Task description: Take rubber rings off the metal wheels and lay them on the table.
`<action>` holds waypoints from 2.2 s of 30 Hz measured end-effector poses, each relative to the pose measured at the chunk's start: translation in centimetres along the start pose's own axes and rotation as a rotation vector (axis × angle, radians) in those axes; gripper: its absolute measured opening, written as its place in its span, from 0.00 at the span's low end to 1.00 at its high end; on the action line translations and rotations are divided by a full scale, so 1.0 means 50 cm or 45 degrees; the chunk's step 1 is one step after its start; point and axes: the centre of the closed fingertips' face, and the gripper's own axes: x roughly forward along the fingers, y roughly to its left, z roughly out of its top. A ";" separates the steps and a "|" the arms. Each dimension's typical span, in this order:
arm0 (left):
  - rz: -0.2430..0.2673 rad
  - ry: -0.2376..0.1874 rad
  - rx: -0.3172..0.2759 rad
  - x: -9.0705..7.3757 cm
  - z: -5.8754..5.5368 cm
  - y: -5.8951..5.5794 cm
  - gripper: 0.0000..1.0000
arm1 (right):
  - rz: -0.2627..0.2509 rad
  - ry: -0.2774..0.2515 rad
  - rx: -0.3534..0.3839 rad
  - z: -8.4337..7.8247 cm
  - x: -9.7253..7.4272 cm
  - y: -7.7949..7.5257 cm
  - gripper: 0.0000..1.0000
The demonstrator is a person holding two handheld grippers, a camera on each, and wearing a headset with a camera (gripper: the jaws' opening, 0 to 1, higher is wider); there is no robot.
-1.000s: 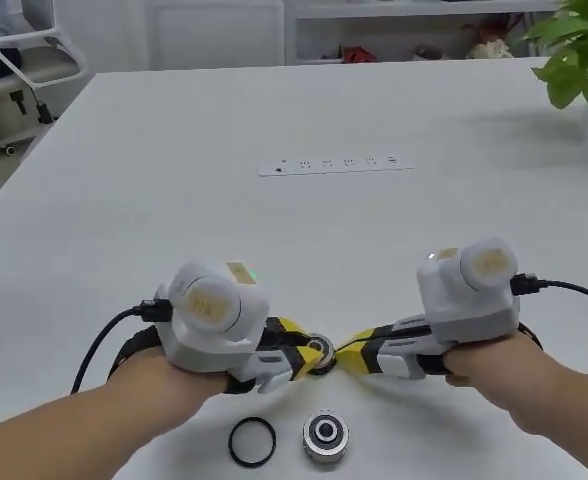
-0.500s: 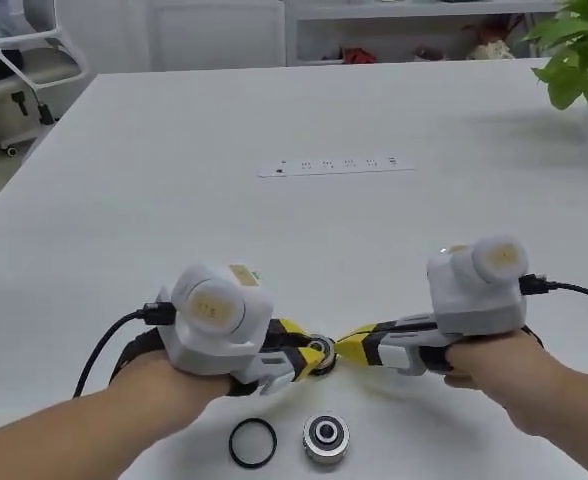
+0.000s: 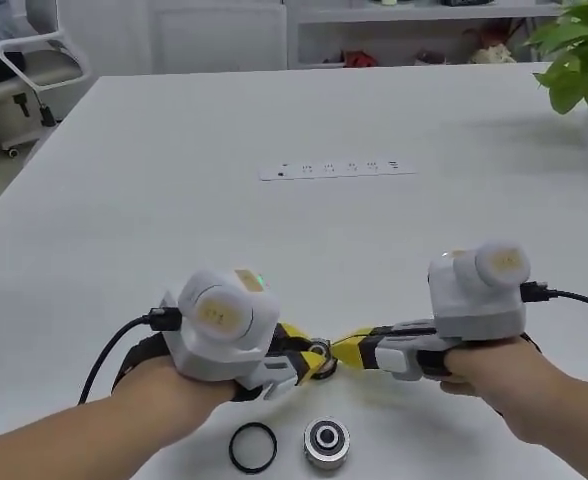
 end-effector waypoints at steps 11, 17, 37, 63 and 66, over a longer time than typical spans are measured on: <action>0.005 -0.002 0.007 0.000 0.000 0.000 0.12 | 0.019 -0.006 0.000 0.003 0.003 0.007 0.00; 0.007 -0.007 0.013 -0.001 0.000 -0.002 0.12 | 0.042 -0.017 0.008 0.007 0.005 0.013 0.00; -0.011 0.013 0.029 0.000 0.003 -0.002 0.13 | 0.063 -0.027 -0.043 0.015 -0.001 0.024 0.00; -0.034 -0.178 0.028 -0.103 0.072 -0.005 0.36 | 0.114 -0.097 -0.029 0.058 -0.025 0.054 0.00; -0.027 -0.194 0.017 -0.116 0.075 -0.003 0.39 | 0.123 -0.105 -0.029 0.062 -0.025 0.059 0.00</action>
